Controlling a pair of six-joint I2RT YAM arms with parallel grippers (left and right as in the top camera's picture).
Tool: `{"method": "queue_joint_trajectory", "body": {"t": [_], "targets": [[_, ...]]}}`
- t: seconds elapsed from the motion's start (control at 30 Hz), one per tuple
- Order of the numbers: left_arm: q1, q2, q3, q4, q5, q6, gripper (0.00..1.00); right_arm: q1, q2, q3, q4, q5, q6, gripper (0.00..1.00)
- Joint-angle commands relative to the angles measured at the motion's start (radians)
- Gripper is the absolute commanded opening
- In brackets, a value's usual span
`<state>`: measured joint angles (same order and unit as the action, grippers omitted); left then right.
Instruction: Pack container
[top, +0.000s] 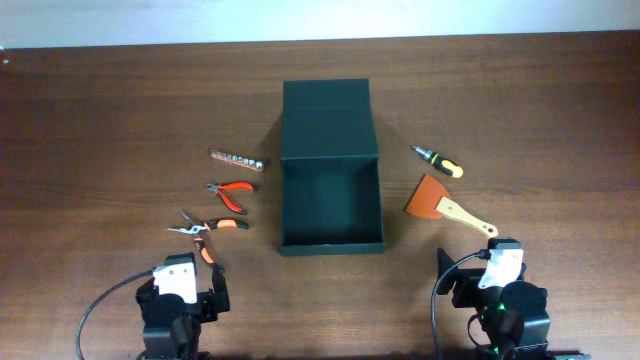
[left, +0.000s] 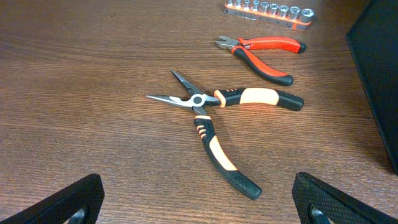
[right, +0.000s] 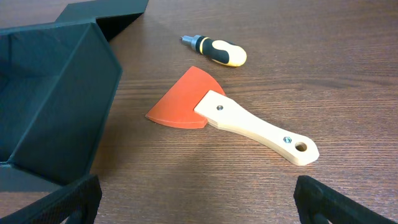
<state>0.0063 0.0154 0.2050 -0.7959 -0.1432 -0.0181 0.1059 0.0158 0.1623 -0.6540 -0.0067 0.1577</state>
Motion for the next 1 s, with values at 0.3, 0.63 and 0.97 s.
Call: {"method": "queue_joint_trajectory", "body": {"t": [0.3,0.63,0.97], "targets": [[0.003,-0.010,-0.010,0.002,-0.003,0.019,0.99,0.003,-0.011,-0.006,-0.003,0.019,0.008,0.99],[0.003,-0.010,-0.010,0.002,-0.003,0.019,0.99,0.003,-0.011,-0.006,-0.003,0.019,0.008,0.99],[0.003,-0.010,-0.010,0.002,-0.003,0.019,0.99,0.005,0.002,0.023,-0.001,0.017,0.039,0.99]]}}
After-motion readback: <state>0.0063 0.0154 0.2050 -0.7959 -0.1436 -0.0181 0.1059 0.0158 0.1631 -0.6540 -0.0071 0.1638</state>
